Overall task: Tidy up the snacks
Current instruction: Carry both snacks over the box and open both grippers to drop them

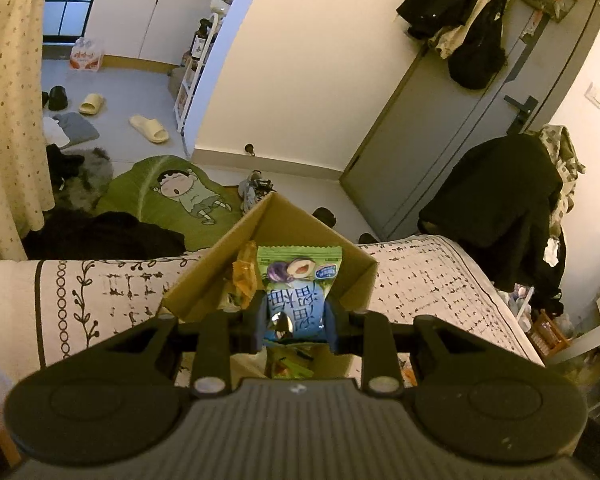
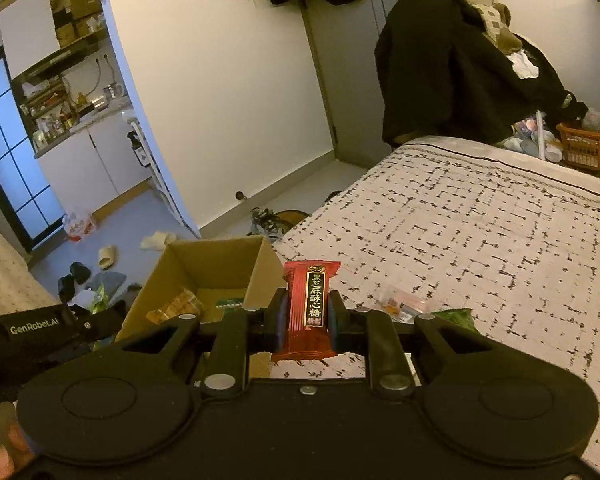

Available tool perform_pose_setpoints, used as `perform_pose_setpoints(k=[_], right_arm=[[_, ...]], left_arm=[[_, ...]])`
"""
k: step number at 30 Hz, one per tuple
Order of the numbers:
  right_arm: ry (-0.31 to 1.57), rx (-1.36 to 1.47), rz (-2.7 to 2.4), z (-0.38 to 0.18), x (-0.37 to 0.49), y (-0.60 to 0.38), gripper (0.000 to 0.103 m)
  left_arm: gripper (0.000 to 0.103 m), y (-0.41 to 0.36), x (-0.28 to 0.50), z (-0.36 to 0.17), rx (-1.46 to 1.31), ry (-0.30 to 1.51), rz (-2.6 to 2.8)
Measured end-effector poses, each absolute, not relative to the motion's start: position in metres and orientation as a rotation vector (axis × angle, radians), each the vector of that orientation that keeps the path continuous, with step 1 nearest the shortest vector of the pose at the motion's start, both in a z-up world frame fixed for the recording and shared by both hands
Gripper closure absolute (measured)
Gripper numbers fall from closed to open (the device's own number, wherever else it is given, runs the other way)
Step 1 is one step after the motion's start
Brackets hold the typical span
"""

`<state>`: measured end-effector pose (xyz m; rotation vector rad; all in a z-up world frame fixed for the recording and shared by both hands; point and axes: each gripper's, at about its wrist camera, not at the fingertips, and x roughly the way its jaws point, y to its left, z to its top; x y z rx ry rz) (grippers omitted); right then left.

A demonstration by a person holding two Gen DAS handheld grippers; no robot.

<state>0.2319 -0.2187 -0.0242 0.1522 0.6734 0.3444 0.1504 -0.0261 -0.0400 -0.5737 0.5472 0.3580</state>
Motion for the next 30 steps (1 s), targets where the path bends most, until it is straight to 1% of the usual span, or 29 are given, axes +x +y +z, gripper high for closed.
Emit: perform_pose_setpoints(k=[11, 15, 26, 27, 30], right_arm=[[0.695, 0.184, 0.401, -0.036, 0.242, -0.189, 0.083], [0.692, 0.138, 0.431, -0.038, 0.244, -0.176, 0.083], [0.716, 0.118, 0.445, -0.044, 0.252, -0.163, 0.083], [0.717, 0.117, 0.450, -0.045, 0.252, -0.162, 0.083], [0.722, 0.105, 0.473, -0.046, 0.250, -0.156, 0.083]], left_arm=[[0.076, -0.005, 0.161, -0.052, -0.588, 0.560, 0.386], [0.076, 0.002, 0.168, -0.061, -0.600, 0.580, 0.389], [0.075, 0.013, 0.183, -0.084, -0.633, 0.651, 0.404], [0.072, 0.014, 0.183, -0.085, -0.635, 0.656, 0.413], [0.069, 0.020, 0.179, -0.085, -0.676, 0.657, 0.419]])
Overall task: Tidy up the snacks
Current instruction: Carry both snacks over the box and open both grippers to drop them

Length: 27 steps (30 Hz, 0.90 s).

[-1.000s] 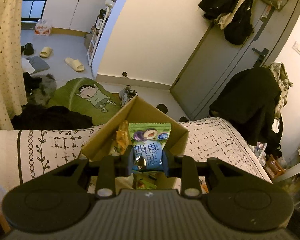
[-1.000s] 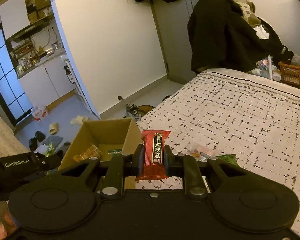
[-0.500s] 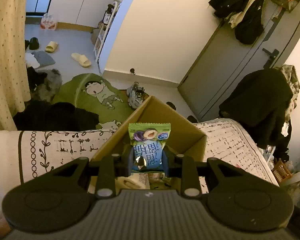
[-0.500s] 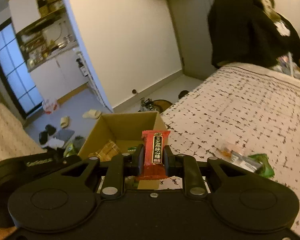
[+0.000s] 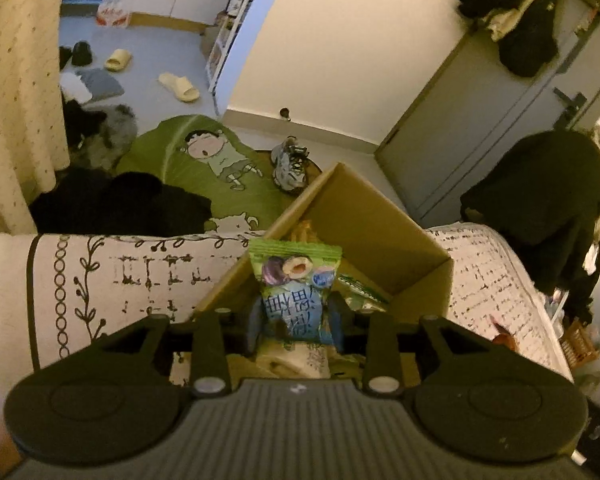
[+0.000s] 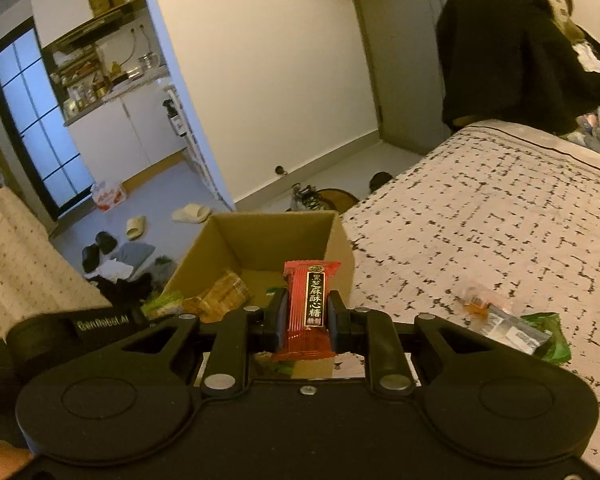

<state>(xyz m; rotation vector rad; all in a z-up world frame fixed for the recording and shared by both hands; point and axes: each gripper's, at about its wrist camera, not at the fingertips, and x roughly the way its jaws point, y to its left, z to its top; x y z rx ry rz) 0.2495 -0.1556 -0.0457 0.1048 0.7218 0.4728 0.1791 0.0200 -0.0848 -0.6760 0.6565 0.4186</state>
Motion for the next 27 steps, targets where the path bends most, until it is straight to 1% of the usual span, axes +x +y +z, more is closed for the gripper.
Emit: perform_pose_setpoints(k=[2, 3, 4, 6, 14, 16, 18, 19, 20, 22, 24, 27], right_arm=[[0.722, 0.097, 0.487, -0.046, 0.248, -0.152, 0.083], [0.722, 0.096, 0.492, -0.046, 0.248, -0.151, 0.083], [0.723, 0.096, 0.495, -0.045, 0.248, -0.151, 0.083], [0.726, 0.103, 0.503, -0.045, 0.248, -0.150, 0.083], [0.759, 0.181, 0.574, -0.053, 0.259, -0.131, 0.083], [0.762, 0.187, 0.592, -0.055, 0.260, -0.124, 0.083], [0.761, 0.222, 0.614, -0.057, 0.261, -0.121, 0.079], [0.763, 0.238, 0.617, -0.057, 0.260, -0.120, 0.074], [0.767, 0.244, 0.618, -0.057, 0.259, -0.119, 0.064], [0.757, 0.215, 0.605, -0.054, 0.254, -0.120, 0.054], [0.744, 0.181, 0.589, -0.050, 0.249, -0.123, 0.053], [0.748, 0.182, 0.564, -0.043, 0.247, -0.133, 0.050]], left_arm=[[0.061, 0.023, 0.175, -0.082, -0.697, 0.647, 0.411], [0.054, 0.023, 0.172, -0.081, -0.698, 0.637, 0.410], [0.049, 0.022, 0.170, -0.079, -0.694, 0.630, 0.413], [0.047, 0.022, 0.165, -0.076, -0.693, 0.622, 0.418], [0.045, 0.032, 0.155, -0.064, -0.701, 0.610, 0.443], [0.042, 0.037, 0.152, -0.060, -0.703, 0.609, 0.455], [0.037, 0.041, 0.149, -0.056, -0.689, 0.599, 0.472], [0.035, 0.043, 0.147, -0.054, -0.684, 0.592, 0.480], [0.035, 0.045, 0.145, -0.053, -0.682, 0.586, 0.487], [0.034, 0.048, 0.144, -0.051, -0.686, 0.587, 0.496], [0.033, 0.050, 0.144, -0.049, -0.687, 0.594, 0.497], [0.023, 0.047, 0.142, -0.045, -0.659, 0.591, 0.530]])
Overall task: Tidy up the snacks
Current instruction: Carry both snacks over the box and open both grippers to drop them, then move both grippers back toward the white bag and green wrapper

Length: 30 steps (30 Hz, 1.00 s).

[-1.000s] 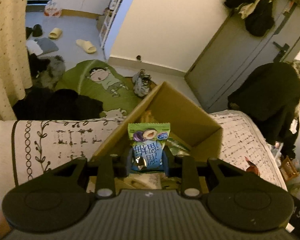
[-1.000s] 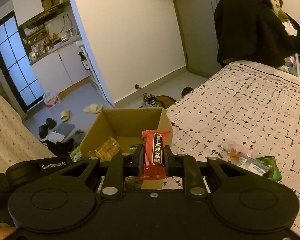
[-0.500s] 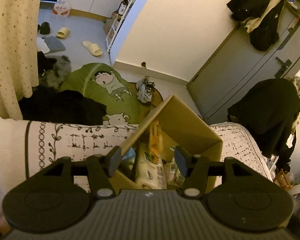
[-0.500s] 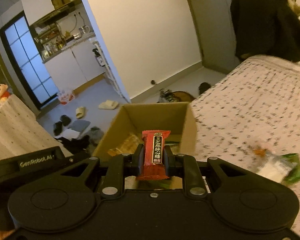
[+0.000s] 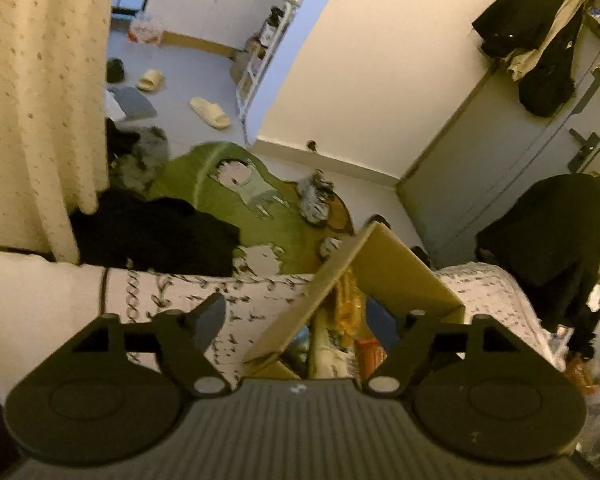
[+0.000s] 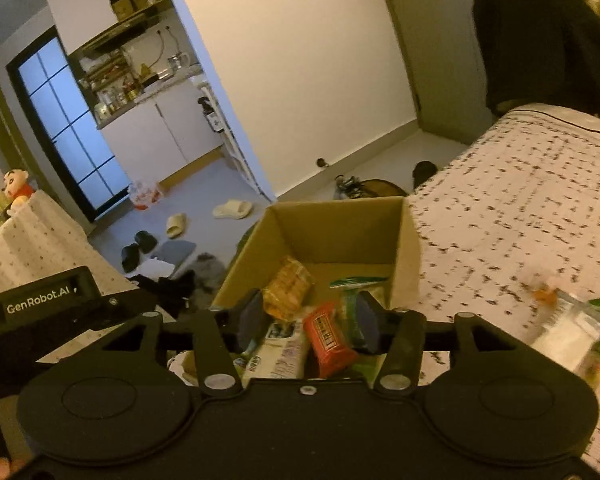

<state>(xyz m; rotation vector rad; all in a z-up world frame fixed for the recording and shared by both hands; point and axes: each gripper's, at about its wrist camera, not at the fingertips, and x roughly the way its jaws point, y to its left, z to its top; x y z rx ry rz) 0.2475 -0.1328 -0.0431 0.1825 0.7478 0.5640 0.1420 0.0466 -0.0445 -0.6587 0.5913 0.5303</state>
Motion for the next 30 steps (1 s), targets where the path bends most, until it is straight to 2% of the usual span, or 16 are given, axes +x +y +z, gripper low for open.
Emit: perform_pose_setpoints(k=[2, 6, 8, 12, 14, 17, 22, 30], right_arm=[[0.747, 0.157, 0.552, -0.037, 0.245, -0.139, 0.047], [0.746, 0.116, 0.538, -0.027, 0.239, -0.154, 0.042], [0.741, 0.112, 0.522, -0.021, 0.236, -0.162, 0.034], [0.722, 0.099, 0.490, -0.012, 0.231, -0.179, 0.026], [0.710, 0.077, 0.488, -0.008, 0.229, -0.184, 0.021], [0.677, 0.031, 0.477, -0.003, 0.222, -0.196, 0.012], [0.670, 0.036, 0.441, -0.006, 0.220, -0.224, 0.010], [0.676, 0.030, 0.411, -0.004, 0.213, -0.253, 0.008]], left_arm=[[0.018, 0.043, 0.142, -0.041, -0.634, 0.597, 0.547], [0.015, 0.039, 0.142, -0.038, -0.636, 0.630, 0.539], [0.012, 0.036, 0.141, -0.037, -0.640, 0.638, 0.529], [0.007, 0.029, 0.142, -0.034, -0.643, 0.673, 0.458], [0.000, 0.023, 0.141, -0.031, -0.635, 0.673, 0.440], [0.000, 0.015, 0.137, -0.025, -0.609, 0.650, 0.426], [0.000, 0.008, 0.134, -0.020, -0.614, 0.623, 0.403], [0.000, -0.003, 0.137, -0.024, -0.634, 0.678, 0.392]])
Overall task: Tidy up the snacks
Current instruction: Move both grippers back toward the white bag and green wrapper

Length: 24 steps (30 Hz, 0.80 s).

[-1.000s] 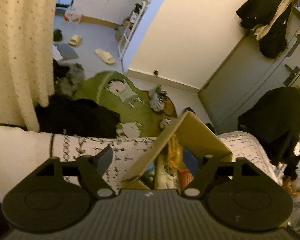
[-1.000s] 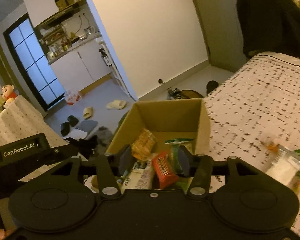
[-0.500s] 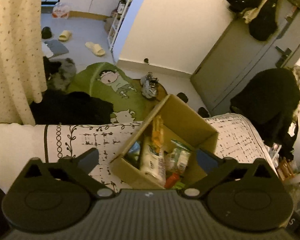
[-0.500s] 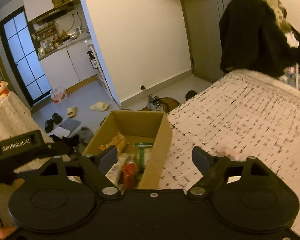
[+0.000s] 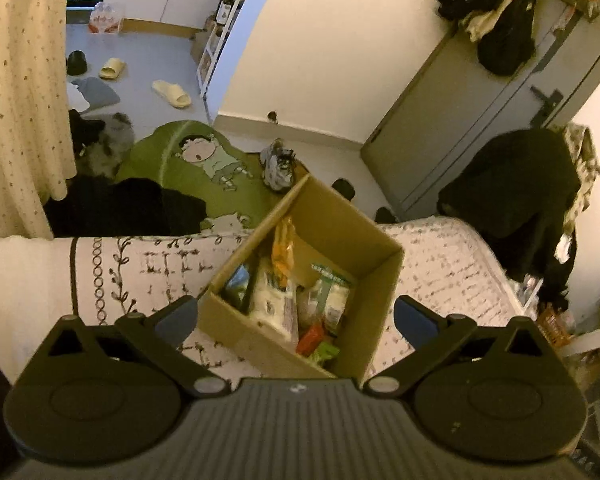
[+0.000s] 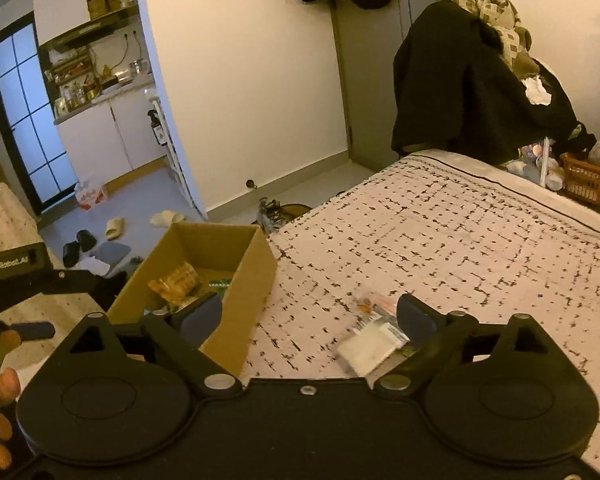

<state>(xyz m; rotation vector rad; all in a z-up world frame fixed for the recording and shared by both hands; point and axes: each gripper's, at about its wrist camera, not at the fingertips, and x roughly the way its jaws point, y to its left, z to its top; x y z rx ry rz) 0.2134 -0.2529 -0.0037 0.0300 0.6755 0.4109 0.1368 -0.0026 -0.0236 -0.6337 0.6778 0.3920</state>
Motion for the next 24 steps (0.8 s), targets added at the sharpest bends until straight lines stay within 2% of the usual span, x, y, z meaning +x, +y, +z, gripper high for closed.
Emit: perform_pose_setpoints(k=[12, 24], right_arm=[[0.735, 0.037, 0.395, -0.007, 0.206, -0.283, 0.007], [0.819, 0.266, 0.307, -0.027, 0.224, -0.334, 0.009]], left_arm=[[0.000, -0.034, 0.133, -0.032, -0.548, 0.719, 0.302], [0.000, -0.075, 0.150, -0.037, -0.510, 0.744, 0.173]])
